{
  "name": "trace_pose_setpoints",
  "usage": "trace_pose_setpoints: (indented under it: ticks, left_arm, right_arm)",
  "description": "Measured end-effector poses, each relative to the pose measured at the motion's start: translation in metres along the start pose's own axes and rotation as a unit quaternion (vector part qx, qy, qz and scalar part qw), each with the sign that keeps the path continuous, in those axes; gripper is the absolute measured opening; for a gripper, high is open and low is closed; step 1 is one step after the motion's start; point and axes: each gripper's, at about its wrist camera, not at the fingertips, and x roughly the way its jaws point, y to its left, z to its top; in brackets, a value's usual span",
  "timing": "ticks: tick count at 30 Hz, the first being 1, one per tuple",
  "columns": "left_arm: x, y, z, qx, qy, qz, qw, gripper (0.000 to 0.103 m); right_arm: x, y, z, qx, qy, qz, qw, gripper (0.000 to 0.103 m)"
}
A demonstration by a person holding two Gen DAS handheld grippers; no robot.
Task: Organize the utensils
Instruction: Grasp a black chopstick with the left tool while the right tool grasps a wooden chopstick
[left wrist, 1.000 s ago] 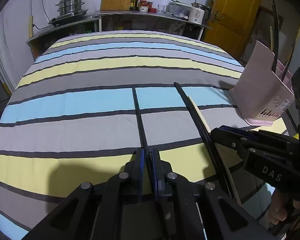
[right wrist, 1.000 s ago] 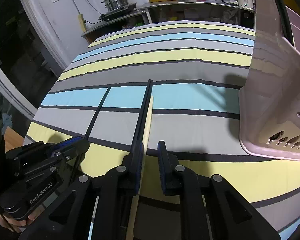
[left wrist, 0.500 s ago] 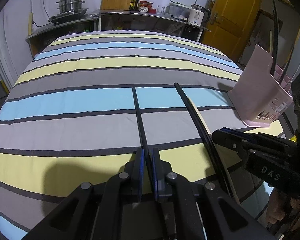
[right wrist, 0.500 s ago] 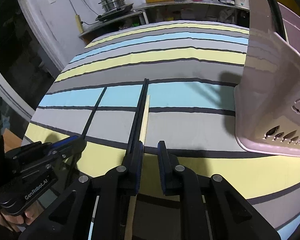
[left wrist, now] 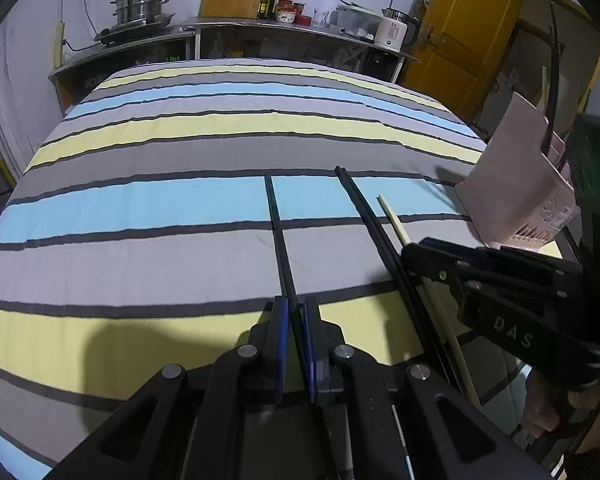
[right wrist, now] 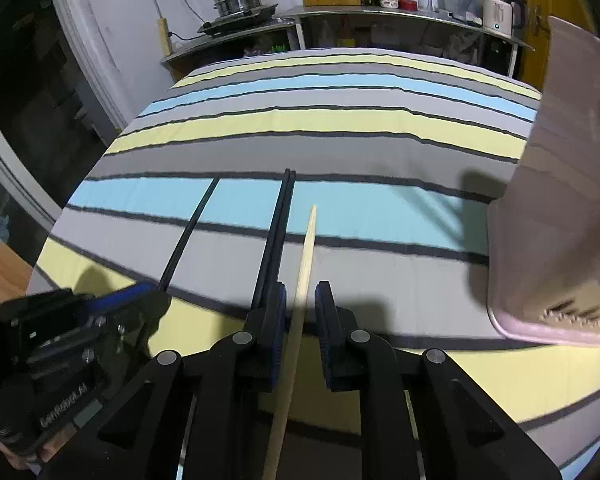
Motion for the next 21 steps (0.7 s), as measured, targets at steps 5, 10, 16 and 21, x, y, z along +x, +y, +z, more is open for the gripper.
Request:
trace_pose_setpoints:
  ticks: [5,10,16,21]
  left_arm:
    - [0.01,0.004,0.017,-0.003,0.009,-0.011,0.9999,0.008]
    - [0.019,0.004,0.03,0.005,0.013,-0.012,0.9998,0.008]
    - [0.029,-0.002,0.045,0.025,0.023,-0.005,0.9994,0.012]
    - [0.036,-0.007,0.054,0.046,0.026,0.008,0.9986,0.012]
  right_arm:
    - [0.006,0.0,0.01,0.0,0.002,0.0,1.0,0.016]
    - [0.009,0.001,0.013,-0.001,0.001,-0.005,1.0,0.015]
    - [0.01,0.002,0.013,-0.006,0.001,-0.014,1.0,0.008]
    - [0.009,-0.001,0.014,-0.003,0.005,-0.006,1.0,0.007]
